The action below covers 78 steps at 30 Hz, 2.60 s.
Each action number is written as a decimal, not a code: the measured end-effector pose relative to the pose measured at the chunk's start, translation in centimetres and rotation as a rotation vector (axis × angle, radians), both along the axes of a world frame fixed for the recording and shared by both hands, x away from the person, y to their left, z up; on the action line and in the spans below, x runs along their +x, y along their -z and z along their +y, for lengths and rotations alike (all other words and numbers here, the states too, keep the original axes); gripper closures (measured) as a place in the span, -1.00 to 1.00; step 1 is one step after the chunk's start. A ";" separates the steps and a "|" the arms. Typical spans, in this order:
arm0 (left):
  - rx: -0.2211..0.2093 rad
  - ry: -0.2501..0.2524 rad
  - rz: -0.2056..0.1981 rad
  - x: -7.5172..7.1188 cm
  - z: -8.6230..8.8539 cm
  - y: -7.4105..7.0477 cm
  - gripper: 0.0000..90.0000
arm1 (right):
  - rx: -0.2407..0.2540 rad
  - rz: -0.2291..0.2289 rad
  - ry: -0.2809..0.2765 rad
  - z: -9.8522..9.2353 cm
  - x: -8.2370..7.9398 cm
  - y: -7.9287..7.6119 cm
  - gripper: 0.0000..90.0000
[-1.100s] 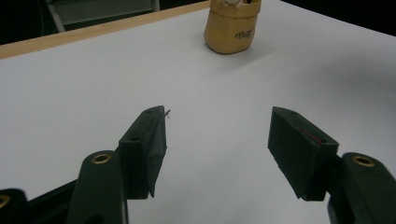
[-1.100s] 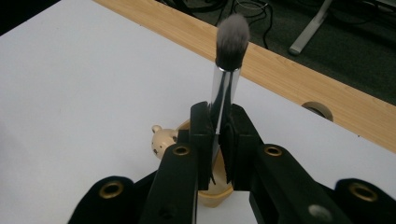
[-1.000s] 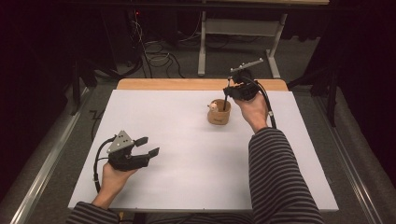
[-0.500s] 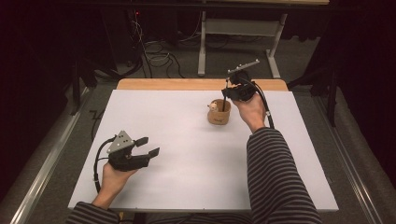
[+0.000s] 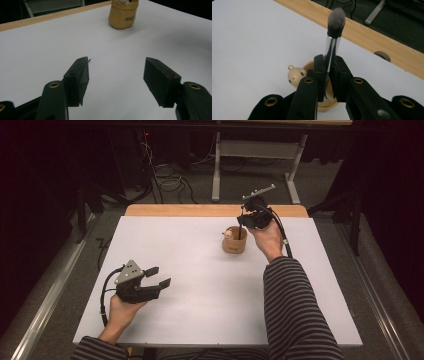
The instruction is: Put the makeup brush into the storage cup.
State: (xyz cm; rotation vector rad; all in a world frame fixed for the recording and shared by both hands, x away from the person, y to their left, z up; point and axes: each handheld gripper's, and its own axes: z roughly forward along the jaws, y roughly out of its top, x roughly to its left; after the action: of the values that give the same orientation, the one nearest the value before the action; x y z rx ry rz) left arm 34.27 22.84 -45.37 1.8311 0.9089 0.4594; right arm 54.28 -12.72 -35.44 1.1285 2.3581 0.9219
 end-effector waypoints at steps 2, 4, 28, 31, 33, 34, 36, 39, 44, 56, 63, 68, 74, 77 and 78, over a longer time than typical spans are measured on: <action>0.000 0.001 -0.001 0.0 0.0 0.0 -0.17 | -0.004 0.003 0.000 0.1 0.0 0.1 0.88; 0.000 0.001 -0.001 0.0 0.0 0.0 -0.17 | -0.005 0.009 -0.003 0.1 0.1 0.2 0.85; 0.001 -0.002 -0.003 -0.1 0.0 0.0 -0.17 | 0.027 -0.017 0.003 -0.3 -1.0 -0.1 0.29; 0.001 -0.003 -0.003 -0.1 0.0 -0.1 -0.17 | 0.032 -0.021 0.000 -0.4 -1.2 -0.2 0.27; 0.001 -0.003 -0.003 -0.1 0.0 -0.1 -0.17 | 0.038 -0.024 -0.003 -0.5 -1.4 -0.3 0.26; 0.002 -0.003 -0.003 -0.1 0.0 0.0 -0.17 | 0.041 -0.025 -0.004 -0.6 -1.5 -0.4 0.26; 0.002 -0.003 -0.002 0.0 0.0 0.0 -0.17 | 0.043 -0.032 -0.008 -0.7 -1.7 -0.4 0.25; 0.002 -0.003 -0.002 0.0 0.0 0.0 -0.17 | 0.045 -0.038 -0.008 -1.1 -1.9 -0.2 0.25; 0.002 -0.003 -0.001 0.0 0.0 0.0 -0.17 | 0.046 -0.048 0.000 -2.0 -2.3 -0.1 0.24; 0.003 -0.004 0.001 0.0 0.0 0.0 -0.17 | 0.093 -0.076 -0.019 -3.7 -4.1 -0.5 0.19; 0.004 -0.005 0.002 0.0 0.0 0.0 -0.17 | 0.113 -0.081 -0.023 -4.5 -4.9 -0.4 0.14; 0.003 -0.006 0.001 0.0 0.0 0.0 -0.18 | 0.136 -0.090 -0.024 -5.1 -5.2 -0.4 0.14; 0.003 -0.008 0.001 0.0 0.0 0.0 -0.18 | 0.144 -0.099 -0.027 -5.6 -5.7 -0.3 0.11; 0.004 -0.007 0.002 0.0 0.0 0.0 -0.18 | 0.149 -0.105 -0.029 -5.8 -6.0 -0.3 0.10; 0.004 -0.007 0.002 0.0 0.0 0.0 -0.18 | 0.150 -0.103 -0.031 -5.9 -6.2 -0.4 0.10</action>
State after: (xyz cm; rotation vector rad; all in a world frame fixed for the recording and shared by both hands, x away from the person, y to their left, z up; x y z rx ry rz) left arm 34.31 22.87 -45.38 1.8321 0.9164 0.4644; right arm 48.13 -18.65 -35.07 1.0736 2.2612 1.1562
